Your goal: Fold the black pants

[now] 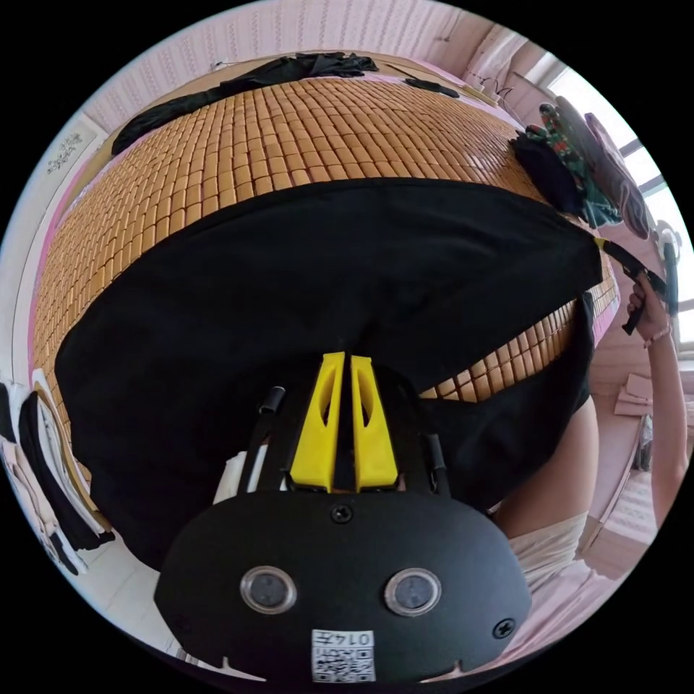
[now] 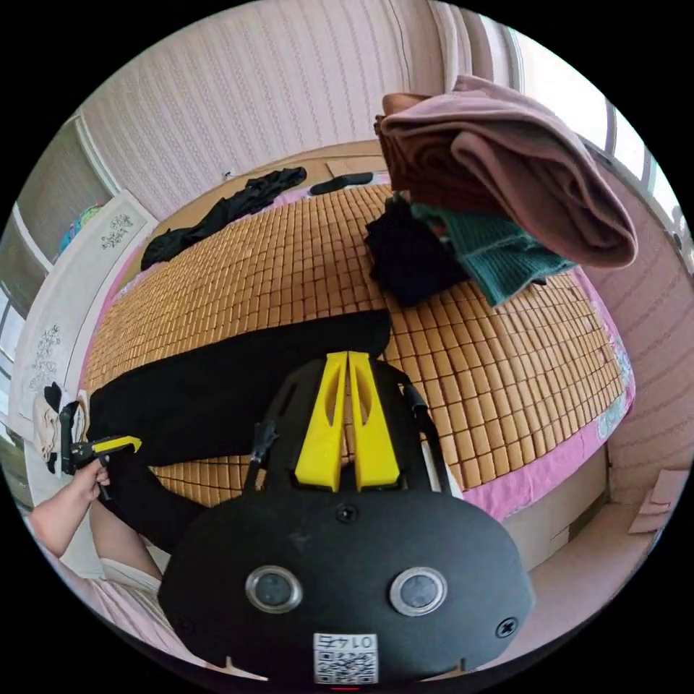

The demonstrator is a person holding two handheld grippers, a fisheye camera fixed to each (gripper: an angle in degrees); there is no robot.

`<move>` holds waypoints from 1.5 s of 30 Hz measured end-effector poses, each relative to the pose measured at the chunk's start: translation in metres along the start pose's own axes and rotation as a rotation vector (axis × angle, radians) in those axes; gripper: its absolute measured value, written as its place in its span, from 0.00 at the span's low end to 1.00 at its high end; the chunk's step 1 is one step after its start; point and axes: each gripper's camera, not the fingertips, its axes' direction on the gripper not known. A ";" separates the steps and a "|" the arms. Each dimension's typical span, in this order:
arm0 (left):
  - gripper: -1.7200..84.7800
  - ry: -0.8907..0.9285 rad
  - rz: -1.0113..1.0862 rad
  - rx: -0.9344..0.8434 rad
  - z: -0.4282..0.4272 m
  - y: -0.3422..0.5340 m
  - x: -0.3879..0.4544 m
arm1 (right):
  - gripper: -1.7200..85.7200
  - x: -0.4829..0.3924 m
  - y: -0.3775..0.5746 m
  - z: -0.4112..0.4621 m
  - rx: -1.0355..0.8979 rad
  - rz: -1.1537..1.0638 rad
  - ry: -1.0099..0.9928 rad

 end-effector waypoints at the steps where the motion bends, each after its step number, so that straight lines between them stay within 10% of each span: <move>1: 0.02 0.005 -0.002 0.009 0.001 0.000 -0.003 | 0.01 0.004 -0.001 -0.012 0.056 0.008 0.044; 25: 0.01 -0.032 -0.197 0.068 -0.003 0.007 -0.106 | 0.09 -0.008 0.007 0.069 -0.087 -0.029 -0.058; 45: 0.06 0.156 0.114 0.252 -0.054 -0.006 -0.060 | 0.07 0.012 -0.066 0.039 -0.061 0.024 0.043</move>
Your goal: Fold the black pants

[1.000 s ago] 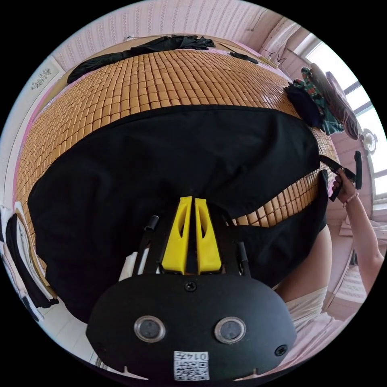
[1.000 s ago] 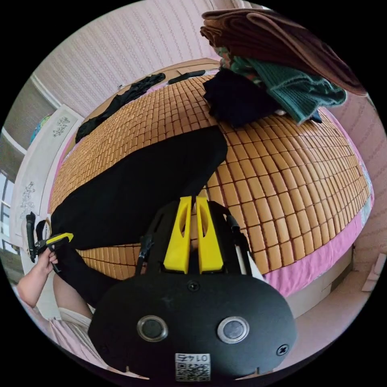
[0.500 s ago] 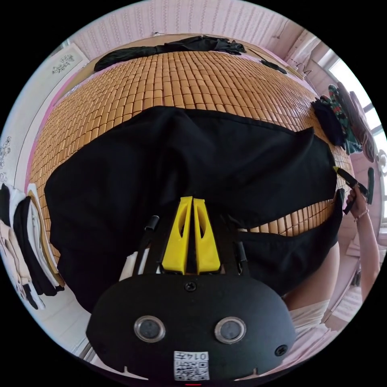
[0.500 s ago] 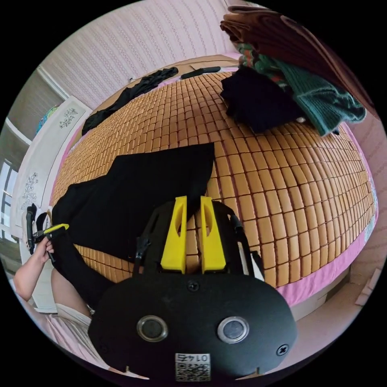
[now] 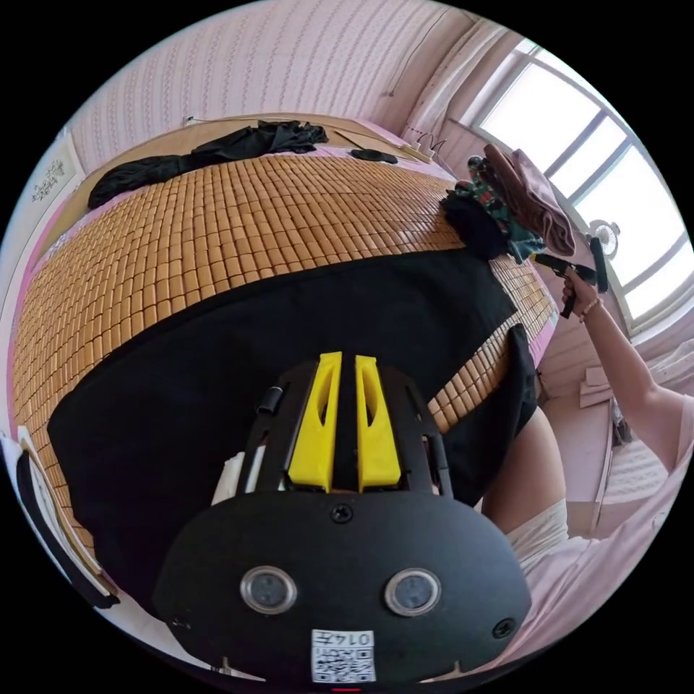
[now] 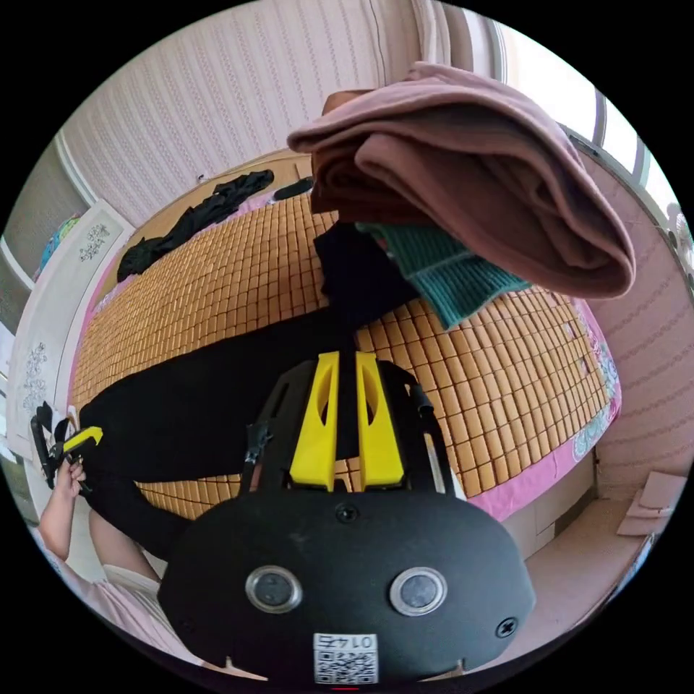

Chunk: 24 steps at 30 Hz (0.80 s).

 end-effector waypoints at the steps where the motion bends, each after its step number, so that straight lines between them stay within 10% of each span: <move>1: 0.06 -0.020 -0.012 -0.006 -0.002 0.000 -0.009 | 0.07 -0.011 0.007 0.017 -0.048 -0.025 -0.001; 13: 0.03 -0.570 -0.484 -0.084 -0.034 0.063 -0.191 | 0.02 -0.126 -0.010 0.111 -0.064 -0.293 0.242; 24: 0.01 -0.560 -0.496 -0.088 -0.025 0.058 -0.239 | 0.01 -0.151 -0.053 0.143 -0.096 -0.311 0.332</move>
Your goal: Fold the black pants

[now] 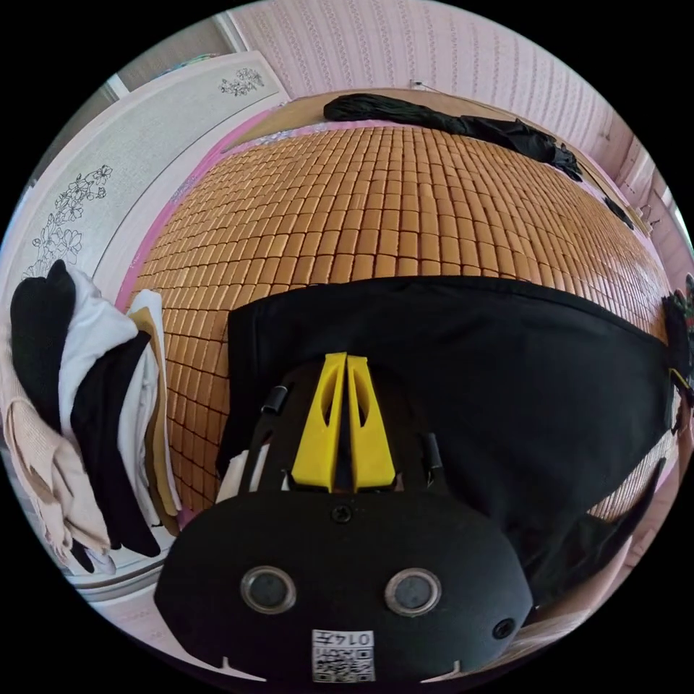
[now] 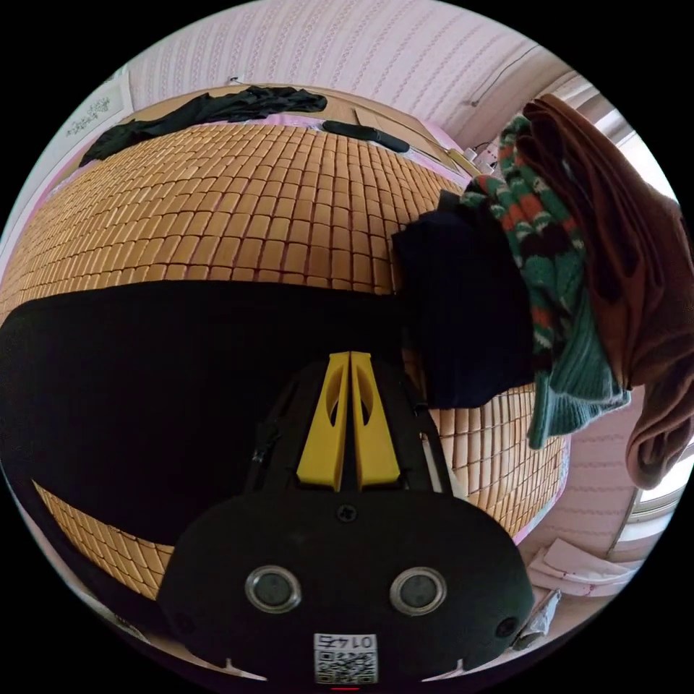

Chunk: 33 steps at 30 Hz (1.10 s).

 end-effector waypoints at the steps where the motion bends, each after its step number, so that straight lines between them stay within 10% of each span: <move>1: 0.01 0.006 -0.007 -0.022 0.004 -0.007 -0.004 | 0.01 -0.006 -0.005 0.001 0.011 -0.021 0.020; 10: 0.01 0.005 -0.040 0.052 0.014 -0.022 0.000 | 0.01 0.014 -0.010 -0.009 0.011 0.121 -0.122; 17: 0.02 0.113 -0.048 0.138 -0.015 0.009 0.004 | 0.08 0.072 0.167 -0.111 0.215 0.223 -0.188; 28: 0.13 0.713 0.692 0.055 -0.125 0.234 0.207 | 0.15 0.036 0.260 -0.116 -0.028 0.276 -0.263; 33: 0.14 0.537 0.826 -0.043 -0.105 0.278 0.288 | 0.10 0.036 0.244 -0.060 -0.182 0.280 -0.279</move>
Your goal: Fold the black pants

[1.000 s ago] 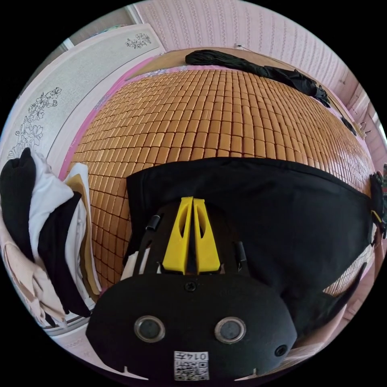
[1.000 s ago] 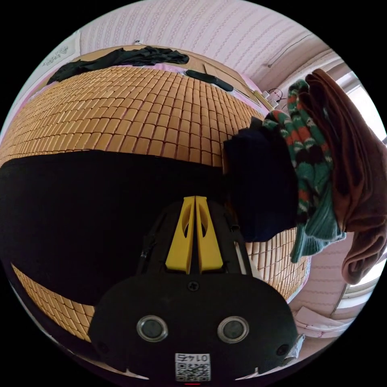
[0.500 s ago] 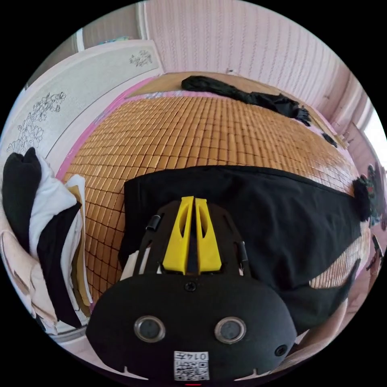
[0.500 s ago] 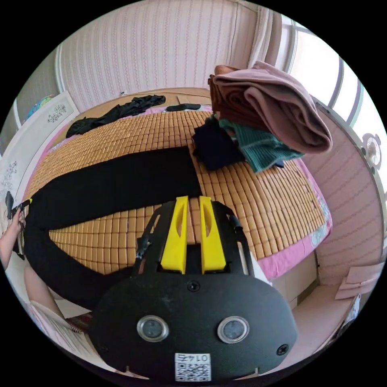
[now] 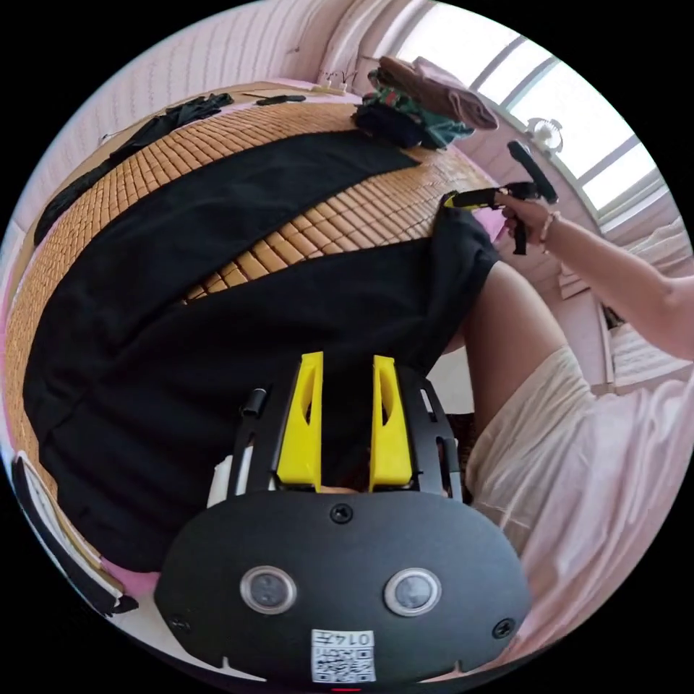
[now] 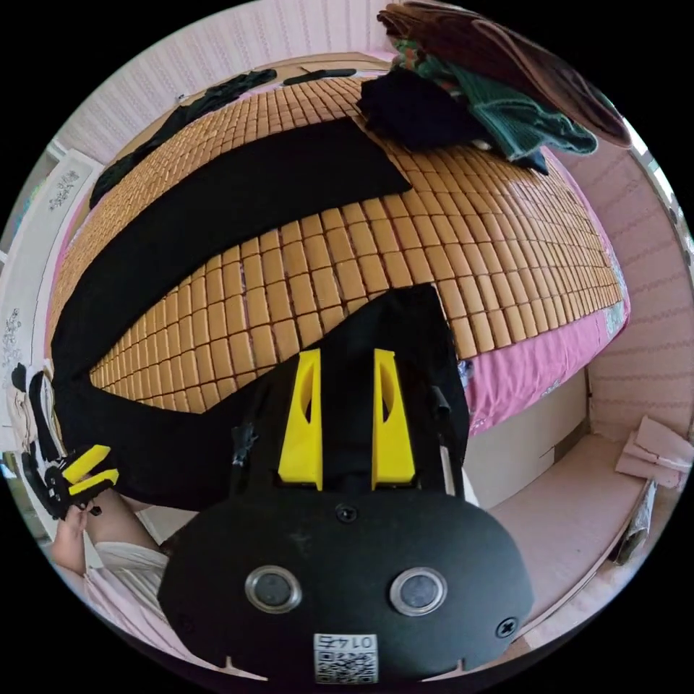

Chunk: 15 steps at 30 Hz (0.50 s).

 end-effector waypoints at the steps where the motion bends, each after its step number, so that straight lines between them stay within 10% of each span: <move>1: 0.12 -0.064 0.006 -0.053 0.015 -0.006 0.006 | 0.07 0.003 0.003 -0.006 0.048 -0.037 -0.018; 15: 0.01 -0.117 -0.067 0.060 -0.001 -0.024 0.037 | 0.03 0.094 0.043 -0.091 0.367 -0.024 -0.328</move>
